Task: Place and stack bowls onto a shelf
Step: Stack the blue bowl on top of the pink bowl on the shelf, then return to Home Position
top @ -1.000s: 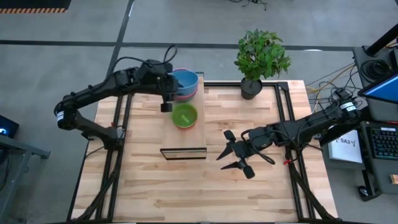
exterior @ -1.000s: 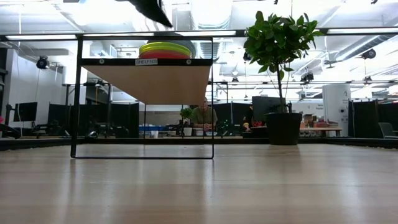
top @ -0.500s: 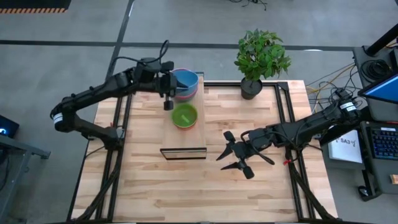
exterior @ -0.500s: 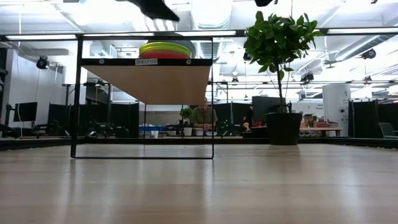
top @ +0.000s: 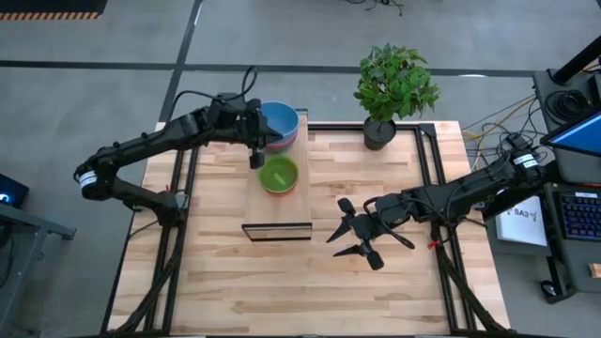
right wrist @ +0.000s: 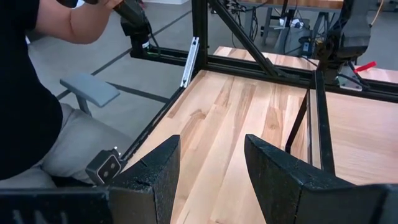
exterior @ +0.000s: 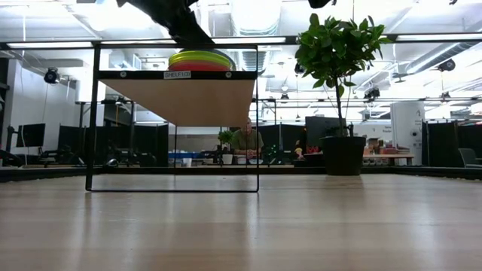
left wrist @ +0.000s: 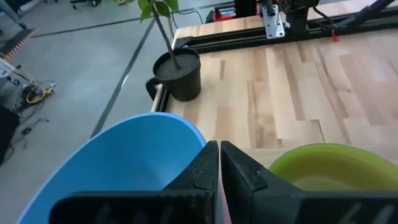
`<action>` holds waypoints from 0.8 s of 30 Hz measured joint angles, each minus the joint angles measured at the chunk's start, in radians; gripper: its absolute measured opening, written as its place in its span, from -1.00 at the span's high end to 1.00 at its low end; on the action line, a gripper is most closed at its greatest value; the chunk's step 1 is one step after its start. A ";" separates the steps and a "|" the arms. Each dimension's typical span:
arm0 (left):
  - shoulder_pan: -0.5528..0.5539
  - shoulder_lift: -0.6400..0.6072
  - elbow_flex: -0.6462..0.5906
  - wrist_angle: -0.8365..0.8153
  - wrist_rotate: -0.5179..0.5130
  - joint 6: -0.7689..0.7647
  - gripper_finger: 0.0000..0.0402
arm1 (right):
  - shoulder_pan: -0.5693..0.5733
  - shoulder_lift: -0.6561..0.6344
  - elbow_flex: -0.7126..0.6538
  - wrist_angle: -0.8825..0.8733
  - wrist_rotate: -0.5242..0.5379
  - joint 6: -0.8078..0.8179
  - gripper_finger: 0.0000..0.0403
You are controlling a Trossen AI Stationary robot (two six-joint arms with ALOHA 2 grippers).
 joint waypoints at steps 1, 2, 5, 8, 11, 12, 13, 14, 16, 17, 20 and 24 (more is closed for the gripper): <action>0.000 -0.001 -0.003 0.001 0.002 -0.014 1.00 | 0.000 0.000 0.000 0.001 0.000 0.000 0.16; 0.000 -0.002 -0.008 0.002 0.009 -0.029 1.00 | 0.000 0.000 0.000 0.002 0.000 0.000 0.16; 0.000 -0.003 -0.026 0.008 0.032 -0.060 1.00 | 0.000 0.000 0.000 0.005 0.000 -0.002 0.16; 0.000 -0.003 -0.041 0.008 0.033 -0.083 1.00 | 0.000 0.000 0.000 0.007 0.000 -0.004 0.16; -0.002 -0.006 -0.039 0.008 0.034 -0.103 1.00 | 0.000 0.000 0.000 0.007 0.000 -0.003 0.16; -0.006 -0.008 -0.034 0.008 0.038 -0.115 1.00 | 0.000 0.000 0.000 0.007 0.000 -0.003 0.16; -0.011 -0.012 -0.028 0.012 0.051 -0.120 1.00 | 0.000 0.000 0.000 0.008 0.000 -0.006 0.16; -0.018 -0.018 -0.024 0.014 0.077 -0.123 1.00 | 0.000 0.000 0.000 0.008 0.000 -0.017 0.16; -0.035 -0.036 -0.018 0.020 0.150 -0.126 1.00 | 0.000 0.000 -0.004 0.010 0.000 -0.050 0.16; -0.046 -0.047 -0.018 0.025 0.185 -0.126 1.00 | 0.000 0.000 -0.009 0.010 -0.001 -0.072 0.16; -0.085 -0.093 -0.042 0.048 0.248 -0.131 1.00 | -0.003 -0.001 -0.021 0.013 -0.001 -0.121 0.16; -0.157 -0.185 -0.152 0.128 0.254 -0.140 1.00 | -0.028 -0.018 -0.057 0.059 -0.003 -0.152 0.19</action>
